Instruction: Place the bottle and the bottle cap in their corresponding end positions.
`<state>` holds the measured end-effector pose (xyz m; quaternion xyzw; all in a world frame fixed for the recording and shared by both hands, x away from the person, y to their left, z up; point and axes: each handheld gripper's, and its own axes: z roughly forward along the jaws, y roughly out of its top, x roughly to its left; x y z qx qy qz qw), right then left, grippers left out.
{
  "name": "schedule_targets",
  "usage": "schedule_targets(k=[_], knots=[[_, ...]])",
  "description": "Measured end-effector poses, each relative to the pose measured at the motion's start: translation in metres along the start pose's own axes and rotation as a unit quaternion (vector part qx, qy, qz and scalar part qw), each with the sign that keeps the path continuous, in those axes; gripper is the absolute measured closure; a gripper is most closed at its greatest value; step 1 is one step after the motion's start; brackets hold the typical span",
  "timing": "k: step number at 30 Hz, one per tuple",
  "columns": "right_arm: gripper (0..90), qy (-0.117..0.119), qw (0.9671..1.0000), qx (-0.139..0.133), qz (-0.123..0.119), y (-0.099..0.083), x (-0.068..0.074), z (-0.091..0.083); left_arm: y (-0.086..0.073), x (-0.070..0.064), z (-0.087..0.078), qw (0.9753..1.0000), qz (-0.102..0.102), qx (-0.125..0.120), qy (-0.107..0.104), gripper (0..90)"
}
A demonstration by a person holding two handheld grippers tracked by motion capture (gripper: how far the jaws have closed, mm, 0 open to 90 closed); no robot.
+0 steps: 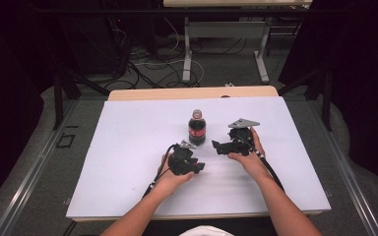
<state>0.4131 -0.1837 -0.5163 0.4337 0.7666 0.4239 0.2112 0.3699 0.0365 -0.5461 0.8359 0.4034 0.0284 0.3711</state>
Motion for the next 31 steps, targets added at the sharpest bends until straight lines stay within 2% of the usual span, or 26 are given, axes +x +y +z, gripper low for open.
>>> schedule_targets(k=[1, 2, 3, 4, 5, 6, 9, 10, 12, 14, 15, 17, 18, 19, 22, 24, 26, 29, 31], knots=[[0.0, -0.001, 1.0000, -0.002, 0.000, -0.001, -0.001, -0.001, 0.000, 0.000, 0.002, 0.9999, 0.010, 0.003, 0.002, 61.4], [0.0, -0.001, 1.0000, -0.003, 0.004, -0.001, -0.001, -0.001, 0.000, -0.002, 0.003, 1.0000, 0.005, 0.001, 0.007, 61.4], [0.0, -0.001, 1.0000, -0.002, 0.005, -0.002, -0.002, -0.001, 0.000, 0.000, 0.003, 0.9998, 0.016, 0.002, 0.007, 61.3], [0.0, -0.003, 1.0000, -0.002, 0.005, -0.002, -0.002, -0.001, 0.000, -0.002, 0.004, 0.9999, 0.009, -0.004, 0.006, 61.2], [0.0, -0.002, 1.0000, -0.004, 0.005, -0.003, -0.003, -0.001, 0.000, -0.001, 0.005, 0.9997, 0.021, -0.004, 0.008, 61.2], [0.0, -0.002, 1.0000, -0.003, 0.009, -0.003, -0.003, -0.001, 0.000, -0.003, 0.006, 0.9999, 0.010, -0.001, 0.008, 61.0], [0.0, -0.004, 1.0000, -0.002, 0.006, -0.006, -0.006, -0.001, -0.001, 0.000, 0.007, 0.9993, 0.035, 0.003, 0.011, 55.9], [0.0, -0.003, 0.9999, 0.000, 0.011, -0.007, -0.006, -0.001, -0.001, 0.000, 0.007, 0.9995, 0.030, 0.002, 0.012, 53.5], [0.0, -0.004, 0.9999, 0.004, 0.011, -0.008, -0.006, -0.001, -0.002, 0.001, 0.005, 0.9999, 0.007, -0.002, 0.010, 49.2], [0.0, -0.004, 1.0000, 0.004, 0.008, -0.009, -0.007, 0.000, -0.001, 0.005, 0.001, 0.9999, 0.003, -0.007, 0.007, 45.2], [0.0, -0.005, 0.9999, 0.007, 0.012, -0.010, -0.007, 0.000, 0.000, 0.008, -0.002, 0.9999, 0.003, -0.009, 0.005, 41.9], [0.0, -0.004, 0.9999, 0.006, 0.014, -0.010, -0.008, 0.000, 0.001, 0.014, -0.010, 0.9998, -0.007, -0.020, 0.005, 37.1], [0.0, -0.005, 0.9999, 0.008, 0.014, -0.010, -0.008, -0.001, 0.001, 0.017, -0.014, 0.9995, -0.003, -0.031, 0.006, 35.7], [0.0, -0.004, 0.9998, 0.009, 0.018, -0.010, -0.008, -0.002, 0.002, 0.021, -0.018, 0.9993, 0.003, -0.036, 0.013, 32.5], [0.0, -0.009, 0.9998, 0.011, 0.011, -0.011, -0.010, -0.004, 0.004, 0.034, -0.033, 0.9984, 0.003, -0.047, 0.033, 27.4], [0.0, -0.011, 0.9999, 0.012, 0.007, -0.013, -0.012, -0.006, 0.004, 0.045, -0.043, 0.9970, 0.007, -0.067, 0.038, 27.0], [0.0, -0.013, 0.9998, 0.013, 0.008, -0.014, -0.013, -0.009, 0.002, 0.057, -0.054, 0.9954, 0.002, -0.078, 0.055, 26.8], [0.0, -0.014, 0.9998, 0.014, 0.008, -0.016, -0.017, -0.012, -0.001, 0.072, -0.067, 0.9934, -0.015, -0.089, 0.070, 24.8], [0.0, -0.019, 0.9997, 0.014, 0.011, -0.019, -0.019, -0.013, -0.004, 0.080, -0.074, 0.9908, -0.012, -0.097, 0.094, 17.8]])
